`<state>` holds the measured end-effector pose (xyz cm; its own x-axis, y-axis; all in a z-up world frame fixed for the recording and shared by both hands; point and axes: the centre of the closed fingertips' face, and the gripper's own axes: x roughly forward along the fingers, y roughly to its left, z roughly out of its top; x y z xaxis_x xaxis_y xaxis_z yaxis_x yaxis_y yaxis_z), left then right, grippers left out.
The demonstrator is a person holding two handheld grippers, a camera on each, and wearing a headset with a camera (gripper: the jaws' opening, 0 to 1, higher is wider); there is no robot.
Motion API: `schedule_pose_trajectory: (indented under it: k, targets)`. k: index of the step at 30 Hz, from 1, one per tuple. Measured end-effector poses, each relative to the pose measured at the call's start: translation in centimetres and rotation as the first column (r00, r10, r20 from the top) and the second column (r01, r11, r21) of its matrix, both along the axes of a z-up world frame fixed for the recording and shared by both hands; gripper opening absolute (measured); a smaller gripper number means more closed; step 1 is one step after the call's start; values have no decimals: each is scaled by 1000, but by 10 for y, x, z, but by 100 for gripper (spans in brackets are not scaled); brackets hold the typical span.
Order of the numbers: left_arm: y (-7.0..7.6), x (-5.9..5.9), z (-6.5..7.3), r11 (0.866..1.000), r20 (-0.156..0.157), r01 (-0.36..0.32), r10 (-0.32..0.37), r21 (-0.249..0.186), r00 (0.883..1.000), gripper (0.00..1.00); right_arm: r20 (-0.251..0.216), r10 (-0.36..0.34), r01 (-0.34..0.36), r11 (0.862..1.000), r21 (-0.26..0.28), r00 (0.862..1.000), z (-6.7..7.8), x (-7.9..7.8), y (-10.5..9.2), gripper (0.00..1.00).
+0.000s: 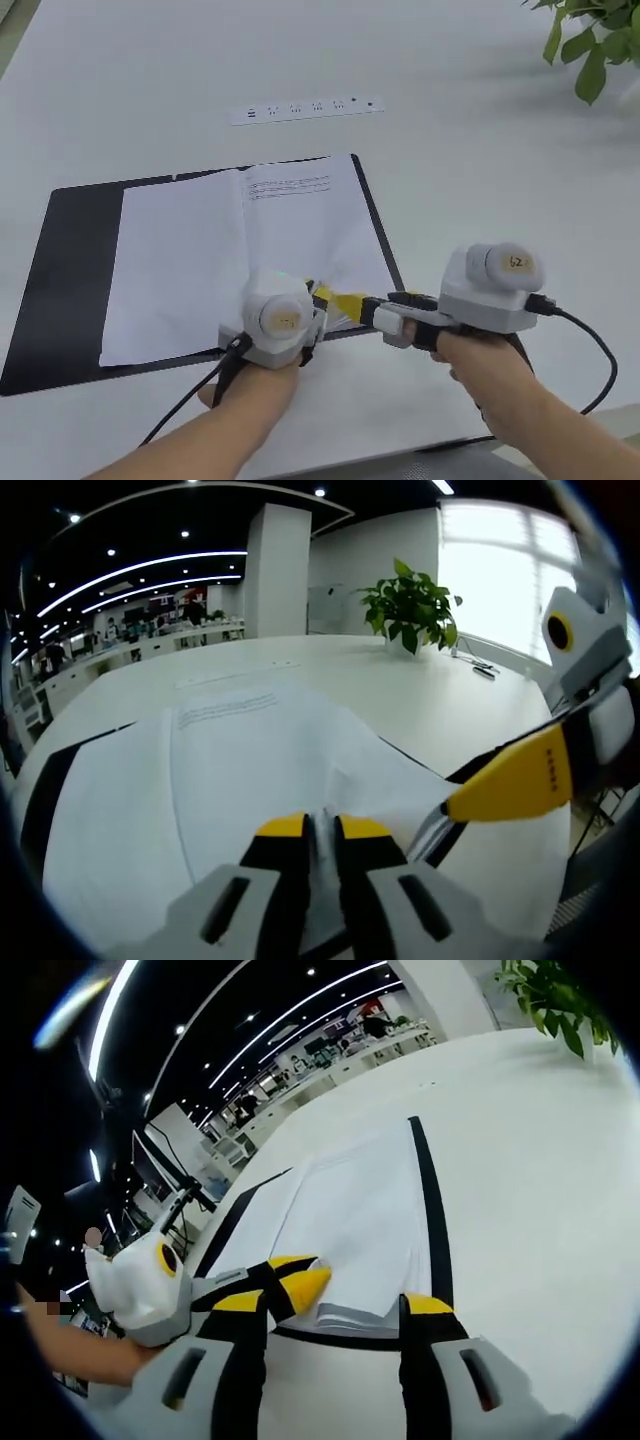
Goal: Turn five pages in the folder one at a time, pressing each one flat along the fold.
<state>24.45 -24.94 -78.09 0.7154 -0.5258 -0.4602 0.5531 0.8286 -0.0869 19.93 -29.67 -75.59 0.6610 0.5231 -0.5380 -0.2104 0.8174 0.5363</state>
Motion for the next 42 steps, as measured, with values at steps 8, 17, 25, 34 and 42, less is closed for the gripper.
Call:
schedule_pose_trajectory:
  k: [8,17,25,34,42]
  targets:
    - [0,0,0,1000,-2,7,-7,-1,1000,9,-46,-111,114,991,67,993,-6,7,-10,34]
    - [0,0,0,1000,-11,8,-8,0,1000,9,-57,-149,150,989,3,987,-14,9,-21,0]
    - [2,-2,3,1000,-53,9,-10,-20,999,9,-53,-174,176,984,19,983,-7,8,-22,0]
    - [26,-14,16,1000,-85,16,-18,-20,996,15,-14,-191,191,980,62,981,12,6,-22,0]
    - [57,-25,42,999,-72,-9,6,-43,997,21,2,-206,203,968,147,979,38,4,-14,0]
